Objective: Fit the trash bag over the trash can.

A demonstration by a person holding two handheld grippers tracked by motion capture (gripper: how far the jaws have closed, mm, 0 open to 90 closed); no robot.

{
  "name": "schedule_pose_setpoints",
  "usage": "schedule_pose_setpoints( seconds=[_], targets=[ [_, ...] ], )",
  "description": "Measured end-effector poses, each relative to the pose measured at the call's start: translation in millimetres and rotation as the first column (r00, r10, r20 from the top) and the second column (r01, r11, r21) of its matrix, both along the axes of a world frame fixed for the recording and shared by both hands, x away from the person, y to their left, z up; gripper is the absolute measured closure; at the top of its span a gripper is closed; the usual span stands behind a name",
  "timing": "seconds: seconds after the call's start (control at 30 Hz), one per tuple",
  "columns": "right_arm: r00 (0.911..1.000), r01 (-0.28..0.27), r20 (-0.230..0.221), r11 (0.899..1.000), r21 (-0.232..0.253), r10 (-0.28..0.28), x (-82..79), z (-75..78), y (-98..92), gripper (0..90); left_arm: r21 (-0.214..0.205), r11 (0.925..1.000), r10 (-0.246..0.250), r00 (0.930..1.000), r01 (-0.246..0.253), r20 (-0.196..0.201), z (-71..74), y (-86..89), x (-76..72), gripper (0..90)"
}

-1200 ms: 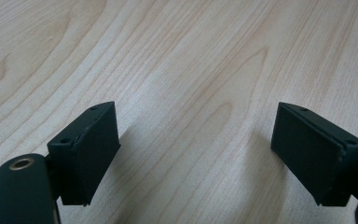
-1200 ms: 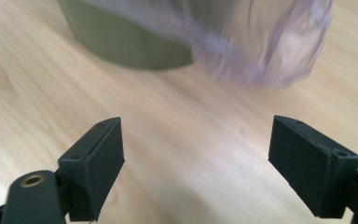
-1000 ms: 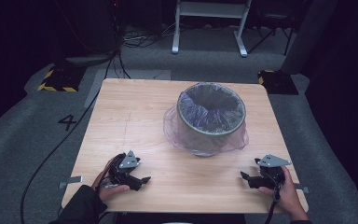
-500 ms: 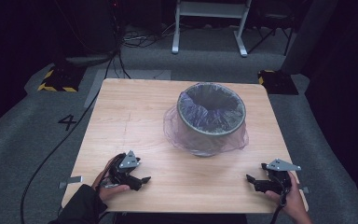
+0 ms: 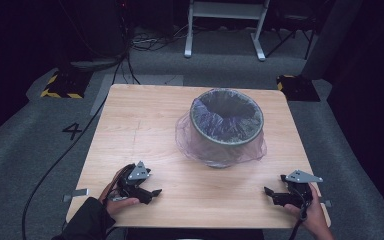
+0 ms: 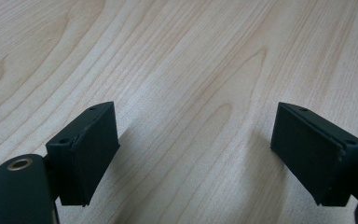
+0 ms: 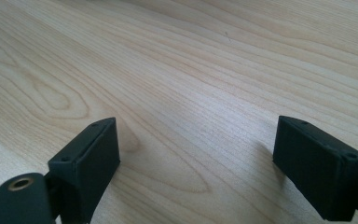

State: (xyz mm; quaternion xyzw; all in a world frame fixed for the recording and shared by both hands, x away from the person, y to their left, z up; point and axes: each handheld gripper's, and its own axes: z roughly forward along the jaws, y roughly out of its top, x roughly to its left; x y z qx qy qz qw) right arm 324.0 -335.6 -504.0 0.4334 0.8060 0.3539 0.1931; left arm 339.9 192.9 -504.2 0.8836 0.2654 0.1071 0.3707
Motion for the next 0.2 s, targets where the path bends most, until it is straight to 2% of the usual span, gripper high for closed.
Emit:
schedule_pose_setpoints(
  seconds=[0.2],
  targets=[
    [1.0000, -0.002, 0.001, 1.000, 0.000, 0.002, 0.5, 0.0, 0.0, 14.2, -0.001, 1.0000, 0.003, 1.0000, -0.003, -0.002, -0.1, -0.3, 0.1, 14.5]
  ],
)
